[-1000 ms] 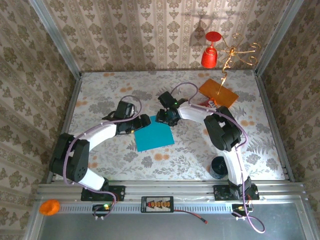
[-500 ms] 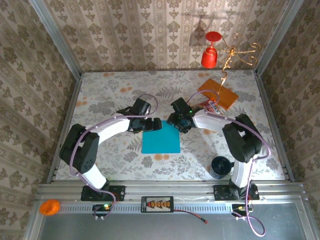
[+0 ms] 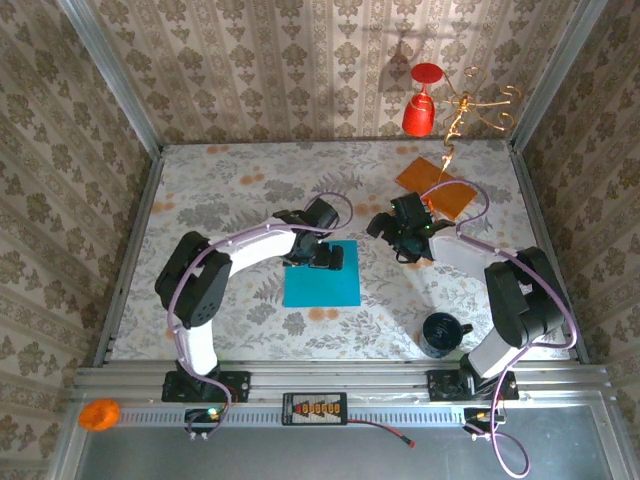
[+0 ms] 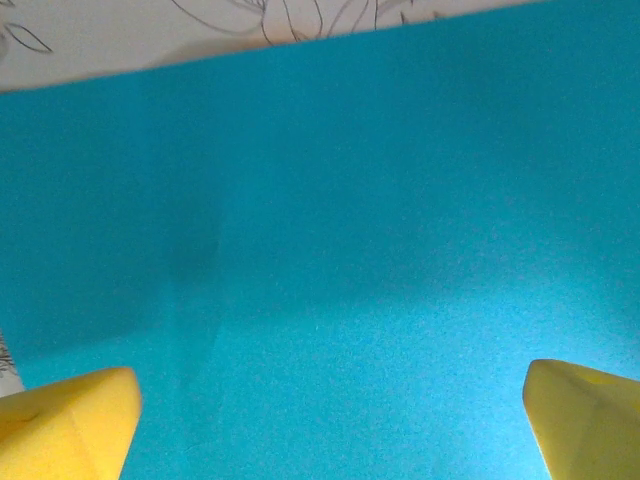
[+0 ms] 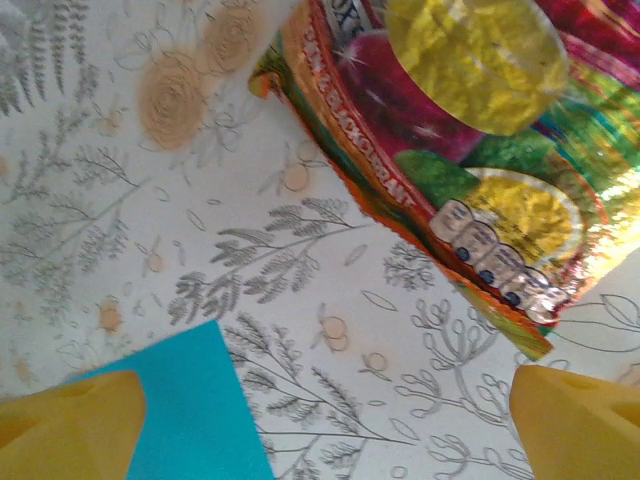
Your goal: Fold a paper plane with a square sheet of paper (pick it up from the middle)
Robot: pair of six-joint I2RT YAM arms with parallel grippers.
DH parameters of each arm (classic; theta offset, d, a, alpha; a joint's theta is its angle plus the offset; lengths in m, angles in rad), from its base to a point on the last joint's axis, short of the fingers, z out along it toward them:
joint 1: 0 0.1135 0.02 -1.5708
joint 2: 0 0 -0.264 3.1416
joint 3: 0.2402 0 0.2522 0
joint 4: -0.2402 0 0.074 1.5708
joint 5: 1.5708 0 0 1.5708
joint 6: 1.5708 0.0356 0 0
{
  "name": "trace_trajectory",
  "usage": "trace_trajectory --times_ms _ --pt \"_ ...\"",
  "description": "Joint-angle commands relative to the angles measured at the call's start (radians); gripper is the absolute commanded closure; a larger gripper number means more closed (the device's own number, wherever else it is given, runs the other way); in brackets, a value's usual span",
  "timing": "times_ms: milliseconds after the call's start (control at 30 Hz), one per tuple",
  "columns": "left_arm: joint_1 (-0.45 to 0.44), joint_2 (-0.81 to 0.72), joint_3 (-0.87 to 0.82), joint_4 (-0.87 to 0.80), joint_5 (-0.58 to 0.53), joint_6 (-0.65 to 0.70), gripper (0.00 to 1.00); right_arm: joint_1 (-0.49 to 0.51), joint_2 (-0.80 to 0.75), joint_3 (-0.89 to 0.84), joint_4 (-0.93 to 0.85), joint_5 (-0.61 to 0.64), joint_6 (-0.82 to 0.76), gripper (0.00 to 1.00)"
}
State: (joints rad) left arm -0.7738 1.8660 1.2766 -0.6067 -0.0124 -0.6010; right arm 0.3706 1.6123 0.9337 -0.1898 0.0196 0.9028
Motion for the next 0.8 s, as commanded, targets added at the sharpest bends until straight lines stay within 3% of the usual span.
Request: trace_trajectory --times_ms 0,767 --pt "-0.006 0.027 0.050 -0.062 -0.025 0.010 0.01 -0.007 -0.039 0.003 0.003 0.009 -0.045 0.04" --pt "-0.073 0.142 0.152 -0.130 -0.091 -0.011 0.05 -0.013 -0.032 -0.001 -0.040 0.036 -0.015 0.04"
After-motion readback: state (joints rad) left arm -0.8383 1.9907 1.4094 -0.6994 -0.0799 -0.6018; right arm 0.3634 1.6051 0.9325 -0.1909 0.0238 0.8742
